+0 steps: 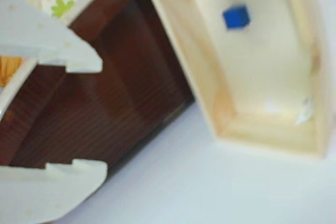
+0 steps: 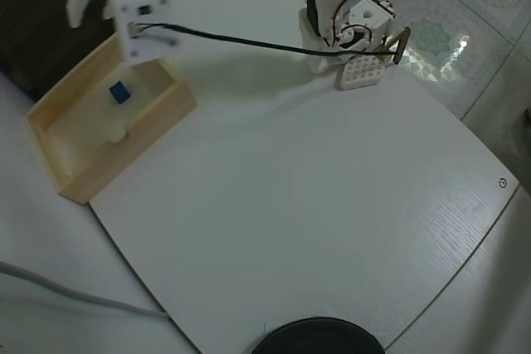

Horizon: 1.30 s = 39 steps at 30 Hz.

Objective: Pick up the small blue cube and put it into the box

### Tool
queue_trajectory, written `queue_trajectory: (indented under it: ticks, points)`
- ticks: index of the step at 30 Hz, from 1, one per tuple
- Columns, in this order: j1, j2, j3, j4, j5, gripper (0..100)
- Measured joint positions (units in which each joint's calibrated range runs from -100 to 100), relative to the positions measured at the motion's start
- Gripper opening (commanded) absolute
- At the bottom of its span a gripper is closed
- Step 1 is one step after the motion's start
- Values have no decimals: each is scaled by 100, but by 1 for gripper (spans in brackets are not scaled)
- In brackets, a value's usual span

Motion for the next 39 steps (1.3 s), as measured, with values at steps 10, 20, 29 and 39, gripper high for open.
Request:
queue_trajectory:
  ticks: [10, 20, 29, 39]
  points:
    - [-265, -1896, 2561, -452, -163, 17]
    - [-774, -4223, 6262, -2362, -174, 17]
    - [-1032, -6297, 9602, -4154, -632, 17]
    - [-1599, -7719, 11167, -4409, -1306, 18]
